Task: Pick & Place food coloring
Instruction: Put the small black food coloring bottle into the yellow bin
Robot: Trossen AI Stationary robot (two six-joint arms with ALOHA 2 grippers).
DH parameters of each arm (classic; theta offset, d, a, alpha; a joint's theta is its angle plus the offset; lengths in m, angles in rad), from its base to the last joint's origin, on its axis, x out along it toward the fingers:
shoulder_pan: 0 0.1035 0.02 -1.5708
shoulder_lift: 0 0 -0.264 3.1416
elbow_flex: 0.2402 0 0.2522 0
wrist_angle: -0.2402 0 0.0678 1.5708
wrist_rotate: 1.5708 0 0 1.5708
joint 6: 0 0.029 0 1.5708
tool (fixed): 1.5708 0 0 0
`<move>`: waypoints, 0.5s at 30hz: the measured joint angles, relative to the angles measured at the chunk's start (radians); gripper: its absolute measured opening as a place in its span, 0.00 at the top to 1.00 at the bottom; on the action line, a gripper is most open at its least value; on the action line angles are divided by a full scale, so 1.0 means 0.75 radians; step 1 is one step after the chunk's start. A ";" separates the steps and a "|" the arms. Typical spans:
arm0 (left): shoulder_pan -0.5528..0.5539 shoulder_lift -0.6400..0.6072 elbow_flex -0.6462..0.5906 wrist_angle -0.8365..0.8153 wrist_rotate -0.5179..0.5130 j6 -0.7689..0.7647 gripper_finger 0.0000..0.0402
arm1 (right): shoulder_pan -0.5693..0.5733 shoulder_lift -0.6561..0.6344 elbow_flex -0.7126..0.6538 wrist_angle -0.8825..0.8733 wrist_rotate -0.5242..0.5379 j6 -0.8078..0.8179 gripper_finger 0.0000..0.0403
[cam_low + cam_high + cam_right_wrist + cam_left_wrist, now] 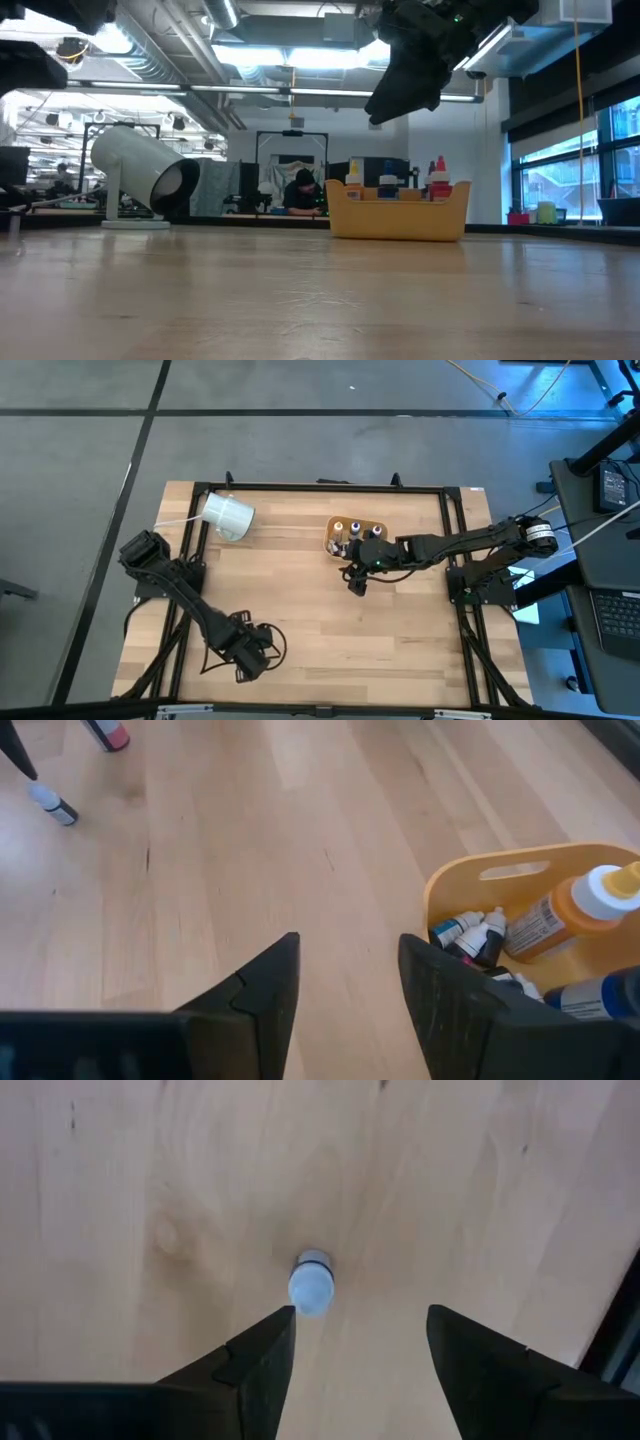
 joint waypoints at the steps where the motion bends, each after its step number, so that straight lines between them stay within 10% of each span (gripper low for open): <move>1: -0.004 0.000 0.000 0.000 -0.016 0.000 0.45 | 0.000 0.000 0.000 0.000 0.000 0.000 0.57; 15: -0.014 0.032 -0.002 0.001 -0.126 0.003 0.47 | 0.000 0.001 -0.001 0.000 0.000 0.000 0.57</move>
